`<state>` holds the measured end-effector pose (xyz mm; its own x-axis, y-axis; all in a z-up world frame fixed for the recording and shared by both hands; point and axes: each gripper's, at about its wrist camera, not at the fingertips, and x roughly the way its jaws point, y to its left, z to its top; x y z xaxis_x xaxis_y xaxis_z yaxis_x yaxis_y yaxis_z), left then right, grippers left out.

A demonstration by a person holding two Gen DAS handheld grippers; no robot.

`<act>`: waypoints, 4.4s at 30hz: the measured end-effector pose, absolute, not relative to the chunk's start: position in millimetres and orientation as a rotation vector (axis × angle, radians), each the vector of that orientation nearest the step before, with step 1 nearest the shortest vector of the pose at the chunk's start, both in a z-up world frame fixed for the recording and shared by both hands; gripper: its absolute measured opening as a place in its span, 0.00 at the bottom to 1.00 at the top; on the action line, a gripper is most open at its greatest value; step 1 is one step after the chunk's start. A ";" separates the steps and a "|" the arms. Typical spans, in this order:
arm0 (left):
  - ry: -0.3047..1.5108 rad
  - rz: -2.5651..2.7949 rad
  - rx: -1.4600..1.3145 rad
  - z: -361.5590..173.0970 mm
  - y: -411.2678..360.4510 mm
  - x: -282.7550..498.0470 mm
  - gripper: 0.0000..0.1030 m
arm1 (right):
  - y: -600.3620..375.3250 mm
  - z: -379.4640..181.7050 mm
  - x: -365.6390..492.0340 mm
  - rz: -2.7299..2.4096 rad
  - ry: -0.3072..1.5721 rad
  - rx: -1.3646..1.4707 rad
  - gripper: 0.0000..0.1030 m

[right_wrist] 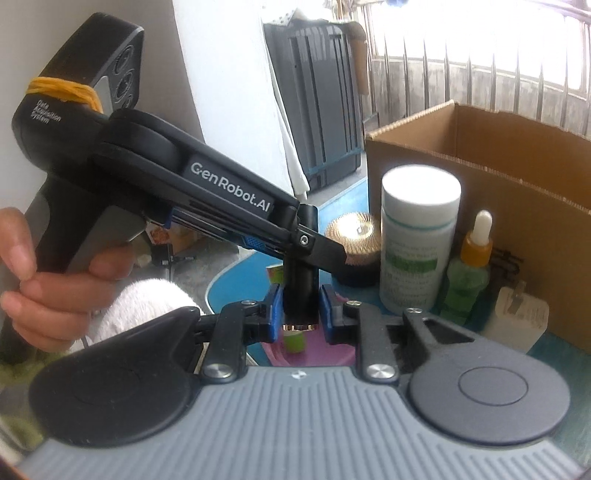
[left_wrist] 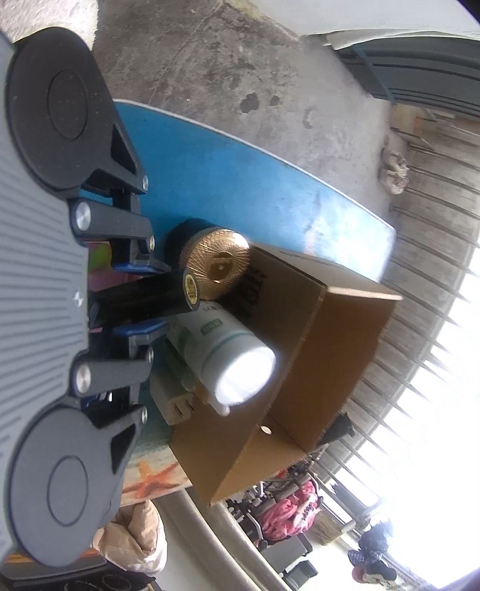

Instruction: Organize rigid objects

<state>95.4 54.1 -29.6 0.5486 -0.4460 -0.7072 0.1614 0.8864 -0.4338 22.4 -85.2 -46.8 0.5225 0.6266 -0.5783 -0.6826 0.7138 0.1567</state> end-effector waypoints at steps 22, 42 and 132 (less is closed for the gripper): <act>0.731 -0.423 -0.287 37.8 36.9 59.9 0.22 | -95.8 9.1 -11.7 0.715 0.449 -0.076 0.19; 0.672 -0.537 -0.225 83.5 3.0 61.5 0.22 | -128.5 51.0 -25.9 0.646 0.365 -0.067 0.19; 0.889 -0.355 0.150 -28.2 44.6 57.5 0.47 | -189.7 -63.9 13.2 0.774 1.171 0.870 0.35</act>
<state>57.5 44.6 -28.2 0.5764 -0.2408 -0.7809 0.3639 0.9312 -0.0185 13.2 -189.7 -63.9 0.2192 0.8708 -0.4401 -0.0637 0.4629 0.8841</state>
